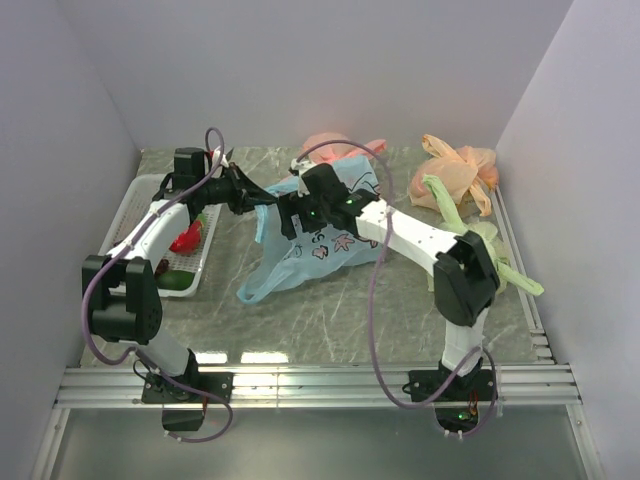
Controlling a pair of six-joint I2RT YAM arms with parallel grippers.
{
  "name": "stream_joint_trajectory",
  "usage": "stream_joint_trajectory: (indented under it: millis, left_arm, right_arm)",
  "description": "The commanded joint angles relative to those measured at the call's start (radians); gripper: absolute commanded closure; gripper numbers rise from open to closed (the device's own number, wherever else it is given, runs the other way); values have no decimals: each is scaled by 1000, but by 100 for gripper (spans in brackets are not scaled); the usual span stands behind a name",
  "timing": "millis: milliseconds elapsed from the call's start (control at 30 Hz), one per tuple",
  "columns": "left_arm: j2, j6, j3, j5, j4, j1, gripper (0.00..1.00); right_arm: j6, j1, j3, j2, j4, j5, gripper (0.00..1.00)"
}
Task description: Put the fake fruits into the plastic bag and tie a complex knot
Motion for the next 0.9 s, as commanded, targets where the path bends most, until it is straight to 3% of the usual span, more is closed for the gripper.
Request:
stream_joint_trajectory:
  millis: [0, 100, 133, 167, 200, 233, 267, 300, 333, 367, 400, 433, 467, 500, 600, 633, 733, 800, 867]
  left_arm:
    - [-20, -49, -16, 74, 57, -6, 100]
    - [-32, -11, -4, 132, 72, -6, 100]
    - [-32, 77, 17, 154, 36, -6, 100]
    - [-26, 157, 87, 166, -27, -3, 100]
    - [0, 254, 132, 177, -210, -2, 100]
    - [17, 478, 179, 193, -306, 1, 100]
    - [35, 605, 224, 203, -393, 4, 100]
    - [81, 740, 323, 192, -624, 4, 100]
    - [105, 1051, 376, 189, -728, 4, 99]
    - [132, 1204, 425, 171, -846, -3, 98]
    - [193, 1330, 527, 89, -932, -12, 99]
    - [222, 1571, 577, 41, -1095, -20, 99]
    - [251, 1676, 623, -14, -1144, -43, 100]
    - [285, 1751, 681, -138, -1167, -54, 100]
    - [252, 2026, 651, -295, -1169, -89, 100]
    - [235, 2187, 628, -315, -1171, -97, 100]
    - [186, 2441, 548, -369, -1171, -106, 100]
    - [163, 2581, 498, -385, -1172, -92, 100]
    - [161, 2626, 491, -365, -1174, -66, 100]
  right_arm:
    - [53, -16, 80, 53, 54, 72, 1]
    - [14, -37, 94, 71, 15, -16, 29]
    - [-29, -66, 89, 67, 3, -49, 42]
    - [-52, -83, 66, 57, -15, -81, 65]
    - [-75, -97, 46, 25, -20, -110, 79]
    - [-138, -138, 25, 7, -25, -212, 100]
    - [-178, -155, 4, -13, -41, -250, 100]
    - [-225, -165, -33, -50, -58, -292, 100]
    - [-338, -178, -46, -65, -87, -370, 100]
    - [-394, -183, -62, -77, -154, -405, 100]
    - [-458, -185, -66, -96, -197, -443, 100]
    - [-561, -185, -70, -104, -237, -461, 100]
    - [-613, -188, -86, -113, -294, -504, 100]
    - [-667, -188, -89, -125, -333, -518, 100]
    - [-819, -189, -104, -127, -438, -551, 100]
    - [-872, -189, -103, -121, -463, -555, 100]
    - [-957, -203, -95, -104, -545, -552, 100]
    - [-1000, -220, -133, -127, -552, -520, 100]
    - [-1054, -231, -173, -151, -551, -497, 100]
